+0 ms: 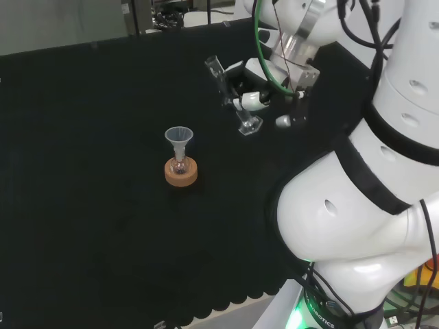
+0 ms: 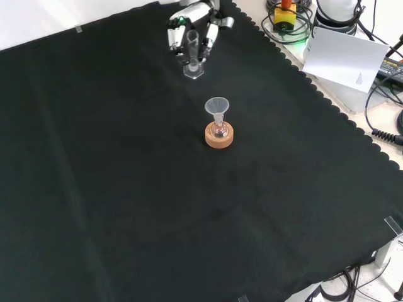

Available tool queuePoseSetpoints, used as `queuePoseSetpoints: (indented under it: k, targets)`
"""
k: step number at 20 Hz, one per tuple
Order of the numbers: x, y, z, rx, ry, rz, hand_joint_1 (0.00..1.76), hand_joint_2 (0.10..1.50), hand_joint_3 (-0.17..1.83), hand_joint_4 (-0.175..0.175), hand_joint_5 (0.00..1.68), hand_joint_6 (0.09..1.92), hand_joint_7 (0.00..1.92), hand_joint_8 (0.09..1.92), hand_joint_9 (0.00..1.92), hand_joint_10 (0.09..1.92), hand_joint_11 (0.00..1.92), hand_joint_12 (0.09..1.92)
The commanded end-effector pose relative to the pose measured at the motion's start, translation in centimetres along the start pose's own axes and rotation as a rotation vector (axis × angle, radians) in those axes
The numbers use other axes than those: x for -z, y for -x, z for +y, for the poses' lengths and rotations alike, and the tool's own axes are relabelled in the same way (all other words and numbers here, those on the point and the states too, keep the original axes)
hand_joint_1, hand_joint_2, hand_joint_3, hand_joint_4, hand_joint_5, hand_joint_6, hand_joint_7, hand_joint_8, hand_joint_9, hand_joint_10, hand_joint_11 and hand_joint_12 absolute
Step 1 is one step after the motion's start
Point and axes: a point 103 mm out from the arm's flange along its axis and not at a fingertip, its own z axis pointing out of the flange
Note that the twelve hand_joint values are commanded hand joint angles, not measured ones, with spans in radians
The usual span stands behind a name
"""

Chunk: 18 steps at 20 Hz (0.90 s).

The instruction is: Pour the water from the graduated cylinder into the round-bottom flask.

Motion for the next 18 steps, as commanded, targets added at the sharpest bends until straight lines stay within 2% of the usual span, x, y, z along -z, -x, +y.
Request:
queuePoseSetpoints:
  k: [1, 11, 18]
  targets:
    - [-0.8, -0.1, -3.7, -0.04, -0.171, -0.082, 1.26, 1.1, 0.0, -0.175, 0.98, 0.97, 1.02, 0.97, 1.42, 0.09, 1.2, 0.86]
    - [-2.1, -0.2, -3.3, -0.069, -0.384, -0.143, 1.26, 1.1, 0.0, -0.175, 0.99, 0.96, 1.02, 0.96, 1.43, 0.09, 1.21, 0.85]
    - [-2.1, -0.3, -2.0, -0.075, -0.498, -0.168, 1.26, 1.1, 0.0, -0.175, 0.99, 0.96, 1.02, 0.96, 1.44, 0.09, 1.22, 0.84]
